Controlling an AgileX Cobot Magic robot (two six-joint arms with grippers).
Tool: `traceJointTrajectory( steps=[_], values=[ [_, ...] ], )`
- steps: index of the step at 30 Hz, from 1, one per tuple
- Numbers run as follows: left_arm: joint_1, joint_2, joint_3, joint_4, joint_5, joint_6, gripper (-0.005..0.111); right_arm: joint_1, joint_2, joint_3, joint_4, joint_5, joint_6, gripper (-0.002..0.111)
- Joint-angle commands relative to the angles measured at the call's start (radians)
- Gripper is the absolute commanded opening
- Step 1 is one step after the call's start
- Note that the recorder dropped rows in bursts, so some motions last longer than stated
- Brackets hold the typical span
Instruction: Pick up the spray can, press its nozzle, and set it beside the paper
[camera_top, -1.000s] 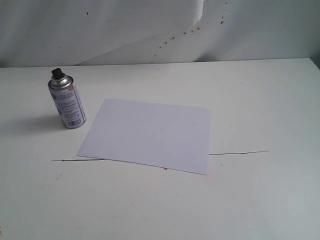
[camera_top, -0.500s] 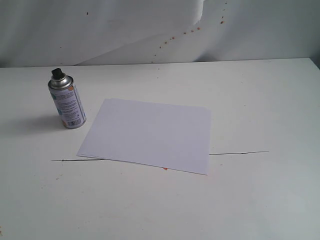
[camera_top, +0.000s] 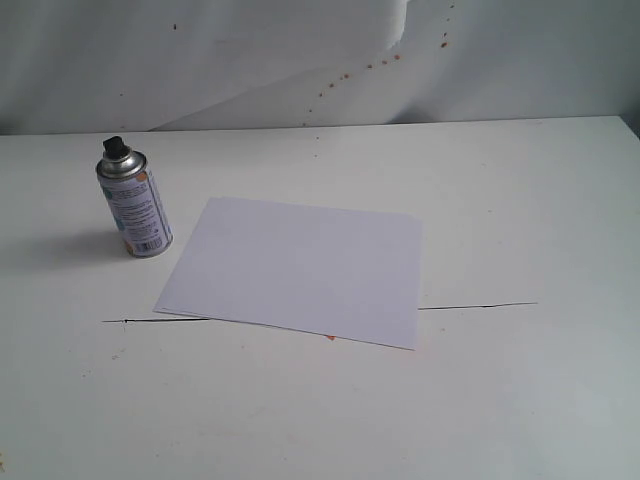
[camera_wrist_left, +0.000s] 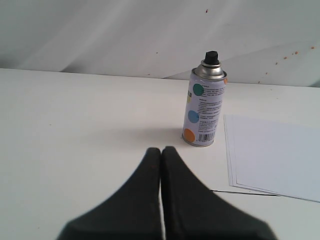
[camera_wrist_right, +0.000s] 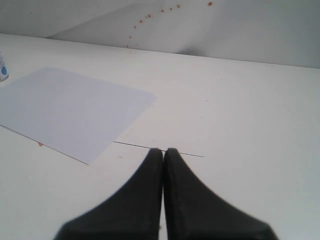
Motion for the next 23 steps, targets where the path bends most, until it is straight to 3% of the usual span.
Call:
traceJointTrajectory(
  steps=[1, 23],
  values=[
    [0.002, -0.005, 0.005, -0.004, -0.005, 0.000, 0.000, -0.006, -0.006, 0.004, -0.008, -0.001, 0.000, 0.000],
    [0.002, -0.005, 0.005, -0.004, -0.005, 0.000, 0.000, -0.006, -0.006, 0.004, -0.008, -0.001, 0.000, 0.000]
  ],
)
